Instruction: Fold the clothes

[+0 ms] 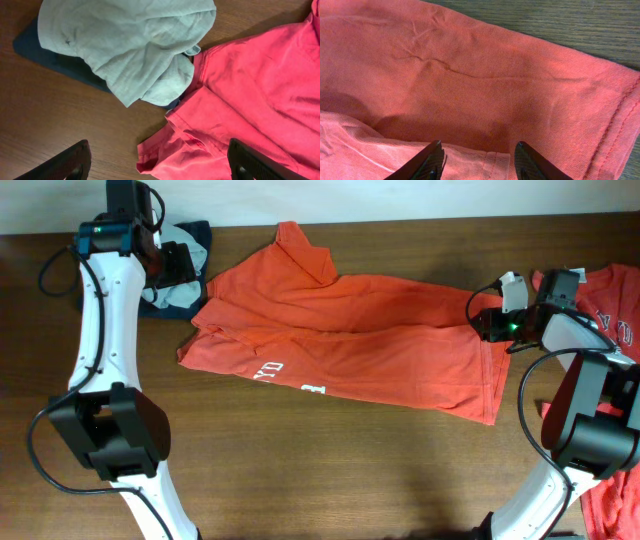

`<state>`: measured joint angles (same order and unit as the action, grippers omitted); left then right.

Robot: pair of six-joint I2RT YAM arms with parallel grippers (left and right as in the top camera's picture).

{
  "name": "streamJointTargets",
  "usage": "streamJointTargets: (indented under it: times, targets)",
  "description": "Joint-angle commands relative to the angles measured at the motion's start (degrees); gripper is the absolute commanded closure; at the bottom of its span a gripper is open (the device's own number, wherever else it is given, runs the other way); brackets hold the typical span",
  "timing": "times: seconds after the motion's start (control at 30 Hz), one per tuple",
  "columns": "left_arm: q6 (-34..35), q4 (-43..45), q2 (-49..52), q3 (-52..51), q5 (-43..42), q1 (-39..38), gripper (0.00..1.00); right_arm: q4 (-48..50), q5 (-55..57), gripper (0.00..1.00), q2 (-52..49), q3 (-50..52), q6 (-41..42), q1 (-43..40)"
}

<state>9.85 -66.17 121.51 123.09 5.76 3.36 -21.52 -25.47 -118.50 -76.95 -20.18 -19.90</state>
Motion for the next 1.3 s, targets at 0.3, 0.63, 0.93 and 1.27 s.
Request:
streamJointTargets:
  times: [0.3, 0.63, 0.93, 1.27]
  targets:
    - [-0.5, -0.1, 0.7, -0.5, -0.6, 0.0, 0.13, 0.1, -0.9, 0.46, -3.4, -0.9, -0.5, -0.4]
    - [-0.5, -0.1, 0.7, -0.5, -0.6, 0.0, 0.13, -5.6, -0.9, 0.94, -3.4, -5.9, -0.4, -0.5]
    - [-0.5, -0.1, 0.7, -0.5, -0.6, 0.0, 0.13, -15.8, -0.8, 0.82, -3.3, -14.4, -0.4, -0.5]
    - [-0.5, -0.1, 0.7, -0.5, -0.4, 0.0, 0.13, -18.6, 4.7, 0.63, -3.5, -14.3, -0.4, -0.5]
